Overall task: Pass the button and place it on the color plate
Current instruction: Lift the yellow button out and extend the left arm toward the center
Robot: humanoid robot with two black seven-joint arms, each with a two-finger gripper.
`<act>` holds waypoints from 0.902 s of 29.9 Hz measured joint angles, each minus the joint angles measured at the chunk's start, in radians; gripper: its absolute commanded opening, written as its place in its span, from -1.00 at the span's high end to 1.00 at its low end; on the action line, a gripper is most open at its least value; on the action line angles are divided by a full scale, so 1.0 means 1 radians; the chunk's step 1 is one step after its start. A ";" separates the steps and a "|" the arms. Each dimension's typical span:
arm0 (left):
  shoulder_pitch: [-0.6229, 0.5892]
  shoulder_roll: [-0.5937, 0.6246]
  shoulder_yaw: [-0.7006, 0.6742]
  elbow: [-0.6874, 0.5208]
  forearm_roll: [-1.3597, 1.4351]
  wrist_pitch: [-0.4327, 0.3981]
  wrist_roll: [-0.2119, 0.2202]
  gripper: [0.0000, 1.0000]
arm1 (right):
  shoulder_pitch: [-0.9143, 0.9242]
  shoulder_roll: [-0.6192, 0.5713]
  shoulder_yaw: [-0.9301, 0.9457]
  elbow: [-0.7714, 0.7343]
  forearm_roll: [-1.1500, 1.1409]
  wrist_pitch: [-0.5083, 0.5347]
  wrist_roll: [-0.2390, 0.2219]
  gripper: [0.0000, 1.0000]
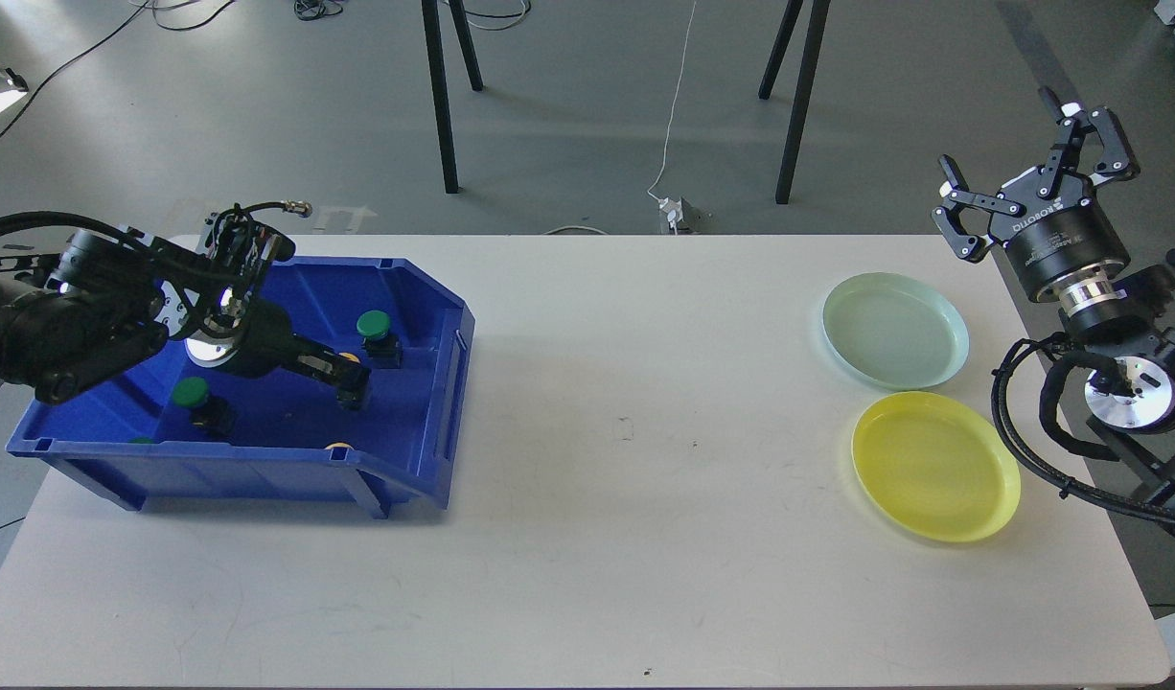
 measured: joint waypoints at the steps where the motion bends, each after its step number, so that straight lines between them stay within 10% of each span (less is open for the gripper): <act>1: -0.007 0.020 -0.016 -0.007 0.000 0.000 0.000 0.61 | 0.000 -0.001 0.001 0.000 0.000 0.000 0.001 -0.98; 15: 0.001 0.428 -0.395 -0.381 -0.262 0.000 0.000 0.59 | -0.028 -0.050 0.034 0.042 0.007 0.000 0.002 -0.98; 27: 0.186 0.158 -0.541 -0.484 -0.757 0.000 0.000 0.57 | -0.051 -0.065 0.063 0.208 -0.060 0.000 0.002 -0.98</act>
